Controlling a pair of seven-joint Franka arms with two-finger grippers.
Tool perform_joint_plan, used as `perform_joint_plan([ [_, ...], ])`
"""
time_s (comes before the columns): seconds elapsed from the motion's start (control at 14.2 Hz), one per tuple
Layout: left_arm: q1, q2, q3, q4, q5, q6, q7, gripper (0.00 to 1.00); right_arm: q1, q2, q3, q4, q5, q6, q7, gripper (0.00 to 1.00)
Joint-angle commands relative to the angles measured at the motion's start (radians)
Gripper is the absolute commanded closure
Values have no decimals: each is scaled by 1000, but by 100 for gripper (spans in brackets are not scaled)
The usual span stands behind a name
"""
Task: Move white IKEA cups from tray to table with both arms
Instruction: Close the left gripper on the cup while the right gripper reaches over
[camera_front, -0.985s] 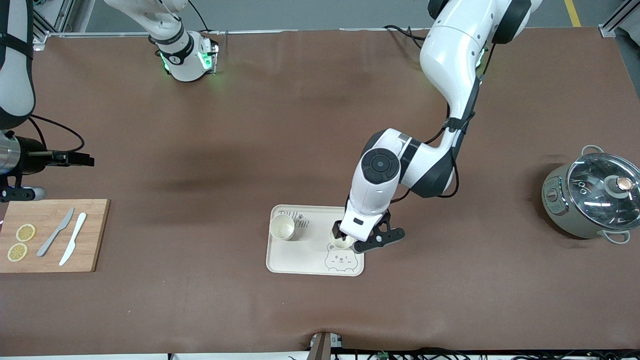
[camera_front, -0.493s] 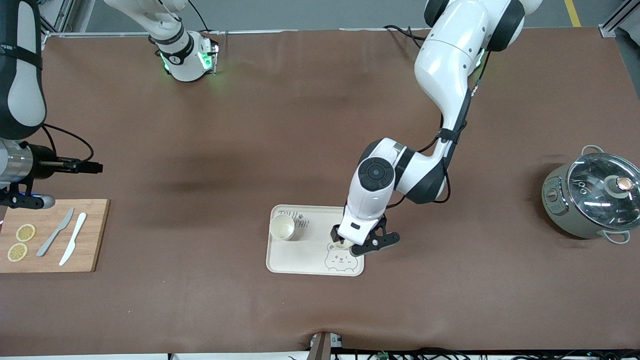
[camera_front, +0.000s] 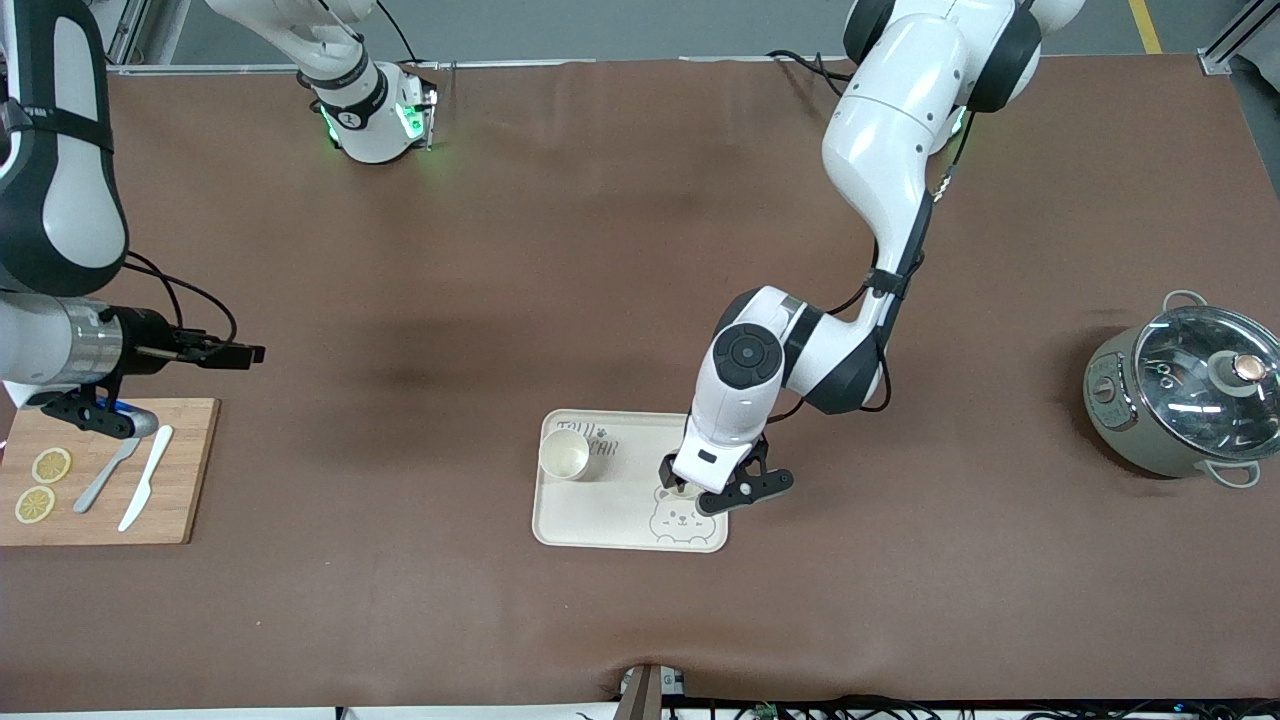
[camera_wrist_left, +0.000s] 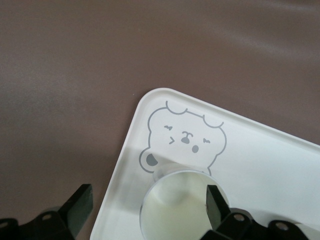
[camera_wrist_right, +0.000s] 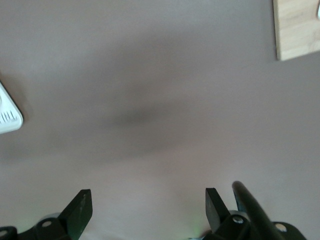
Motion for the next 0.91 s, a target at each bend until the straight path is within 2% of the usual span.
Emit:
perform_joint_plan([
  [0.0, -5, 23, 7, 23, -15, 24, -4, 0, 34, 17, 2, 20, 21, 12, 109, 0],
  [0.28, -3, 37, 7, 23, -15, 36, -3, 0, 60, 26, 2, 20, 24, 27, 120, 0],
  [0.63, -5, 52, 7, 17, -15, 48, -3, 0, 109, 55, 4, 20, 54, 81, 290, 0],
  [0.84, -5, 54, 7, 17, -15, 50, -3, 0, 128, 72, 5, 20, 70, 108, 295, 0],
])
